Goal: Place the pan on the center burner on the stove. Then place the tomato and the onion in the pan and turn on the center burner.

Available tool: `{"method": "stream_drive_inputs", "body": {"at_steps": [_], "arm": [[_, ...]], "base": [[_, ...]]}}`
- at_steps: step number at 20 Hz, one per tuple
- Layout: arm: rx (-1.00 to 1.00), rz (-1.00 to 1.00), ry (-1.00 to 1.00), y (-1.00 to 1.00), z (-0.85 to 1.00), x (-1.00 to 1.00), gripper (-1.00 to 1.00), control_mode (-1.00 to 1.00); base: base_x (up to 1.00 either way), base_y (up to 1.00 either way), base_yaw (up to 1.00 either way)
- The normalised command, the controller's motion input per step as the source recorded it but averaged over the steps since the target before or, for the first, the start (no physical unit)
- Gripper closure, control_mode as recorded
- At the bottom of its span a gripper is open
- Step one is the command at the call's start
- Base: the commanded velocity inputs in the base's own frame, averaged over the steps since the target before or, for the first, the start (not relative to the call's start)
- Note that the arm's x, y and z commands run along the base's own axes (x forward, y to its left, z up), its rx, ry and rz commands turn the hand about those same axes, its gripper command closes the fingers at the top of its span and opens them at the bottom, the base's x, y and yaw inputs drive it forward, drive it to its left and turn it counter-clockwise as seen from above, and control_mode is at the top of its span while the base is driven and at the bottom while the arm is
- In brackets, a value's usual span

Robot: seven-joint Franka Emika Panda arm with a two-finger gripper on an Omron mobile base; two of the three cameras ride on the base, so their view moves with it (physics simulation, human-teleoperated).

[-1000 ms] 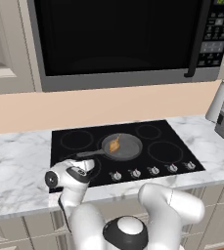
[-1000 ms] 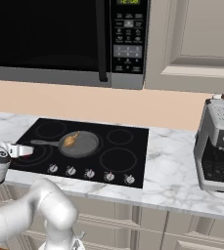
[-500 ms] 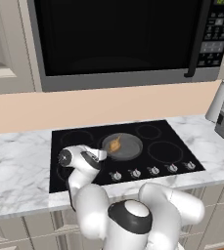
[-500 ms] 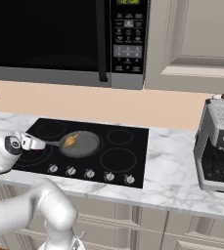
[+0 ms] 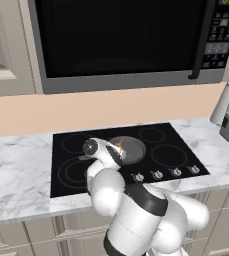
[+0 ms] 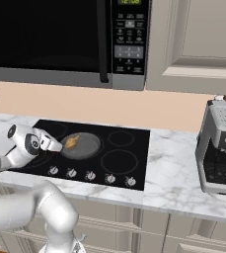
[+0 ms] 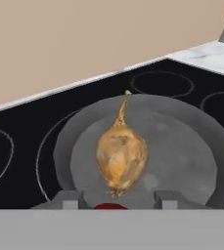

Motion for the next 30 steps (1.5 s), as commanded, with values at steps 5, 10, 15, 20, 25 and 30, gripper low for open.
{"method": "stream_drive_inputs", "body": {"at_steps": [5, 10, 15, 20, 25, 30], "arm": [[0.16, -0.06, 0.0, -0.64, 0.09, 0.17, 1.0, -1.0], [0.12, -0.05, 0.0, -0.52, 0.0, 0.23, 1.0, -1.0], [0.07, -0.04, 0.01, -0.41, 0.0, 0.35, 1.0, -1.0], [0.02, -0.03, 0.06, -0.24, -0.02, 0.36, 1.0, -1.0], [0.0, -0.01, 0.1, 0.0, -0.09, 0.4, 1.0, -1.0], [0.0, 0.0, 0.12, 0.0, -0.15, 0.34, 1.0, -1.0]], "base": [[0.0, 0.0, 0.0], [0.0, 0.0, 0.0], [0.0, 0.0, 0.0], [0.0, 0.0, 0.0], [0.0, 0.0, 0.0], [0.0, 0.0, 0.0]]}}
